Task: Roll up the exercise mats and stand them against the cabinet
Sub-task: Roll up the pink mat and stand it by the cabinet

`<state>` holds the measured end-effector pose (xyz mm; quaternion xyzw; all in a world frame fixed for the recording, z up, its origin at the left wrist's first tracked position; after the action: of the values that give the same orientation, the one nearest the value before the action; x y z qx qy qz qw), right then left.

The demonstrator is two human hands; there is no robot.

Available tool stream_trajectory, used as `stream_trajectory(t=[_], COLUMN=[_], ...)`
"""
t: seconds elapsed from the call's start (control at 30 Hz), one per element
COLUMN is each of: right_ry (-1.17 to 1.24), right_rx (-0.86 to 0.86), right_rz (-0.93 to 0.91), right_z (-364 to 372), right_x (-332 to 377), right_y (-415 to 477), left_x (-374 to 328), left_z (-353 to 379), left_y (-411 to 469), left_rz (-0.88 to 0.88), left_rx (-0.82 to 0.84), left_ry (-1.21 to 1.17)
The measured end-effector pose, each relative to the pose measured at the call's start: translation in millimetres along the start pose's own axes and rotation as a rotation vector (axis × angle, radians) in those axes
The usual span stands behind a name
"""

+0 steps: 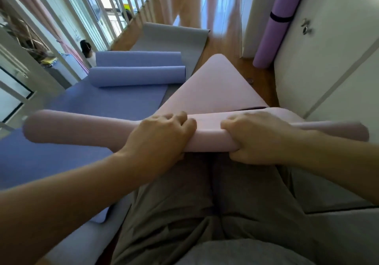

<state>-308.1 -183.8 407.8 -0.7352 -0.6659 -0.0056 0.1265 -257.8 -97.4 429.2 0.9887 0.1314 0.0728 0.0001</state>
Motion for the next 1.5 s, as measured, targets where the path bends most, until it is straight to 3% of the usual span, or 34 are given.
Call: stream_trajectory(t=[0.1, 0.23, 0.47, 0.63, 0.73, 0.8, 0.9, 0.97, 1.03, 1.07, 1.2, 1.27, 1.33, 1.43, 1.5], right_ry=[0.090, 0.117, 0.023, -0.060, -0.032, 0.036, 0.197, 0.261, 0.292, 0.263, -0.037, -0.057, -0.027, 0.060, 0.105], right_rx=[0.092, 0.062, -0.365, -0.447, -0.393, -0.310, -0.008, 0.190, 0.253, 0.228, -0.246, -0.268, -0.165, 0.053, 0.192], right_rz=[-0.011, -0.039, -0.181, -0.151, -0.117, -0.117, -0.050, 0.001, 0.028, 0.032, -0.043, -0.013, 0.043, 0.069, 0.066], right_z=[39.0, 62.2, 55.8, 55.6, 59.8, 60.5, 71.8, 78.5, 76.0, 73.8, 56.3, 58.7, 61.5, 71.8, 77.8], right_x=[16.8, 17.0, 29.1, 29.3, 21.2, 16.3, 7.5, 1.9, 0.0, 0.7, 15.1, 14.3, 10.3, 1.7, 0.0], right_y=[-20.4, -33.8, -57.6, -55.6, -41.9, -33.9, -17.9, -8.9, -6.3, -8.2, -26.3, -25.9, -18.1, -5.7, 0.4], left_x=[-20.6, -38.3, -41.4, -37.3, -35.9, -43.3, -52.9, -48.4, -39.0, -36.9, -40.0, -38.6, -35.4, -45.3, -48.8], left_z=[18.5, 26.4, 66.1, 77.1, 77.6, 68.9, 58.8, 66.1, 76.6, 81.8, 94.8, 95.9, 90.4, 66.8, 59.2], left_y=[-21.0, -36.8, -40.5, -30.1, -26.5, -27.8, -26.1, -17.0, -6.9, -4.5, 0.6, 2.7, 1.5, -8.8, -13.0], left_rz=[0.065, 0.120, 0.052, 0.063, 0.073, 0.070, 0.043, 0.031, 0.029, 0.047, 0.127, 0.122, 0.082, 0.072, 0.038], left_rx=[0.026, 0.023, 0.210, 0.316, 0.345, 0.233, 0.068, 0.165, 0.291, 0.366, 0.564, 0.600, 0.503, 0.093, 0.001], left_ry=[-0.015, -0.069, -0.224, -0.274, -0.108, -0.046, -0.074, -0.119, -0.208, -0.250, -0.368, -0.372, -0.295, -0.078, -0.103])
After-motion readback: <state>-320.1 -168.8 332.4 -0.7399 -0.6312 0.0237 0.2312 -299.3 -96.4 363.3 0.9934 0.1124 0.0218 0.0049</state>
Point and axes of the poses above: each hand's wrist, its own y-axis towards the middle knuckle, its own z-axis out of the palm, x = y × z, the point moved 10 cm from there along y, towards the middle knuckle, and after that the axes turned 2 degrees about y, right-handed, at the moved point
